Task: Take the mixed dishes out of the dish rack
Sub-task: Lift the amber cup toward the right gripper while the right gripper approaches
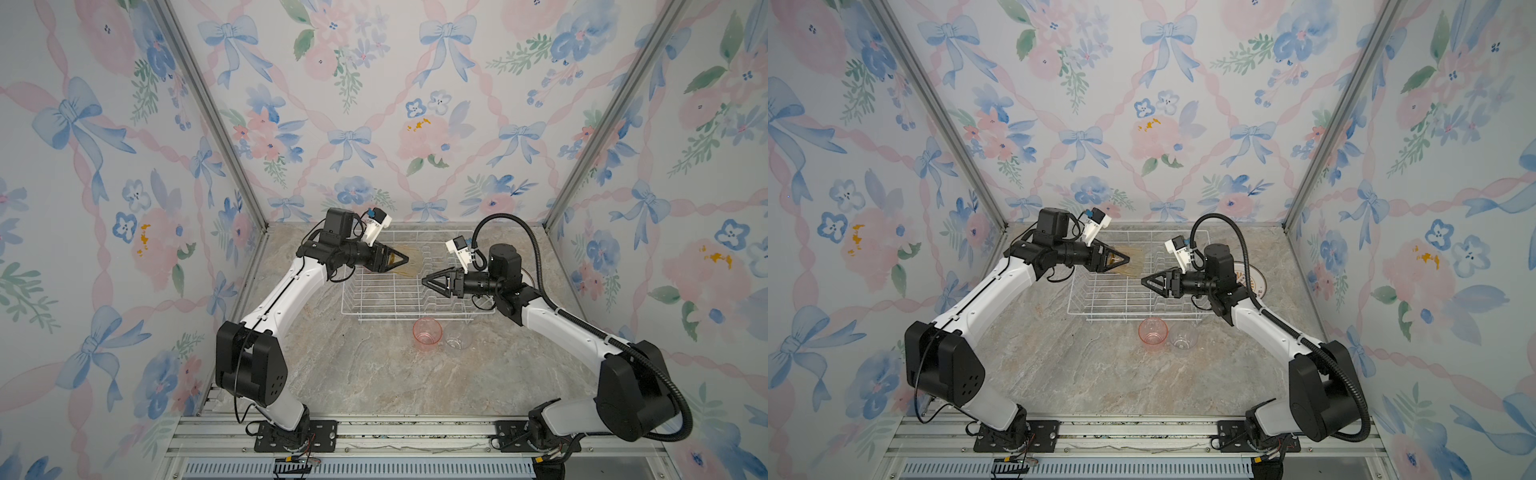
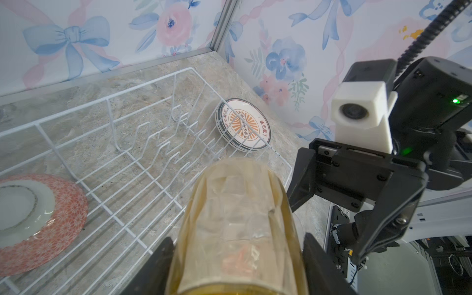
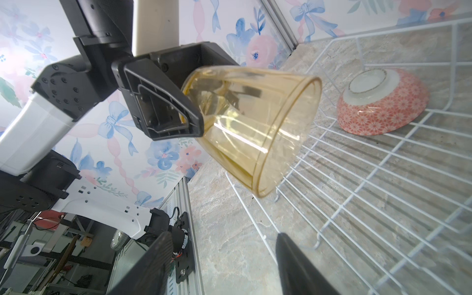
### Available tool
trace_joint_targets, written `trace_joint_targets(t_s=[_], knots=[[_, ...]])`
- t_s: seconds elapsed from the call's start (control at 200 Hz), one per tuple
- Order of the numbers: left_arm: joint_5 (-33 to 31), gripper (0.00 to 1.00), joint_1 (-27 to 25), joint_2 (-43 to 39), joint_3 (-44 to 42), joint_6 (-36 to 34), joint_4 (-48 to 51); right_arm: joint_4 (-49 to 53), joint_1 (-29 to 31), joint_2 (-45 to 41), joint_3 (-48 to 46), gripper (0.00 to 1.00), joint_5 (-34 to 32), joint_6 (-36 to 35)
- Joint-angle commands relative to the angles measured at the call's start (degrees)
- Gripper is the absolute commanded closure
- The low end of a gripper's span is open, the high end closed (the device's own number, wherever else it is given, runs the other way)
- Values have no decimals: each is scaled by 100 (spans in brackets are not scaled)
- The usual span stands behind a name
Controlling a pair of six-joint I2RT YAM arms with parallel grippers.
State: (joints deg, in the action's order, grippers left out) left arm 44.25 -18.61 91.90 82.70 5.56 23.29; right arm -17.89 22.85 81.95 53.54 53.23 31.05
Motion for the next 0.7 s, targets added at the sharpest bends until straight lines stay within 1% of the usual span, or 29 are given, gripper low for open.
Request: trace_joint_targets(t_s=[0.0,0.135,0.185,0.21,0.295,0.425,0.6,0.695], knots=[[440,55,5,-205,-89,179,-437,-907,-37,177,15,34,166,399],[570,55,-11,-190,-135,306,-656,-914,-35,345,163,37,192,405],[646,55,-24,-173,-165,369,-783,-1106,-27,373,145,37,225,435],[690,55,-19,-152,-166,396,-846,-1215,-22,381,133,39,245,630],[799,55,-61,-79,-173,493,-1025,-1501,-18,359,83,42,284,794],[963,56,-145,44,-185,672,-1337,-1823,-22,280,26,43,326,910],[1145,56,-302,177,-227,926,-1771,-2000,-19,260,95,44,381,965],[1220,56,-354,237,-275,1070,-2020,-2159,-19,267,139,48,418,1037]])
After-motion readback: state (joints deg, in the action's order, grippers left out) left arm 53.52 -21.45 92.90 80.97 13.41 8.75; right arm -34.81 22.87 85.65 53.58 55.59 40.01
